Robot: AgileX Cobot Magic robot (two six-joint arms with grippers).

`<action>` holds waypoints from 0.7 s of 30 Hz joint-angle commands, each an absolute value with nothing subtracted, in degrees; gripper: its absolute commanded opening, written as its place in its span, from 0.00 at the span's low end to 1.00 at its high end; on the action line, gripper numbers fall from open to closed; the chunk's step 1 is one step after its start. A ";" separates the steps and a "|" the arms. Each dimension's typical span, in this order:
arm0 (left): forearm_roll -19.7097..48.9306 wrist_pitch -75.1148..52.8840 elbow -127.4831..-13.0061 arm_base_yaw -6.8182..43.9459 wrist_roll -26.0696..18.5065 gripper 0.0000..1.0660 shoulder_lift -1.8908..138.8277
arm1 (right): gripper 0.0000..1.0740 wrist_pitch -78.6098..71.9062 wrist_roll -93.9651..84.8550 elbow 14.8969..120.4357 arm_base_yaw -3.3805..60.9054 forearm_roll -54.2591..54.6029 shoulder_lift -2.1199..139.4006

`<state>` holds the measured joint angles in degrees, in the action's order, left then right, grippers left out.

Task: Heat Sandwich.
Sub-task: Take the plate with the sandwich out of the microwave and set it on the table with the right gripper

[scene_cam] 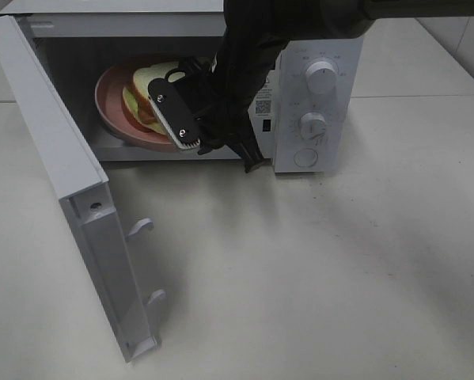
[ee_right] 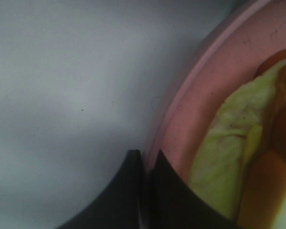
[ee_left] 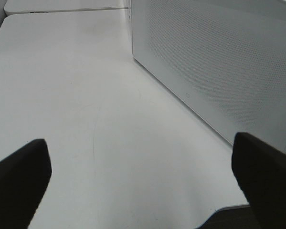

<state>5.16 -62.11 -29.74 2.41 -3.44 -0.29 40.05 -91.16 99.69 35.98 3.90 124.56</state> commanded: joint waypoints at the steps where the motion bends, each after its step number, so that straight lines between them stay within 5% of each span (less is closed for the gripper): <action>1: 5.21 -61.36 -29.68 2.41 -3.15 0.92 -1.26 | 0.00 38.39 -93.74 96.94 36.04 4.58 121.18; 21: 5.21 -61.36 -29.68 2.41 -3.15 0.92 -1.26 | 0.00 35.29 -96.94 80.04 36.10 4.53 110.07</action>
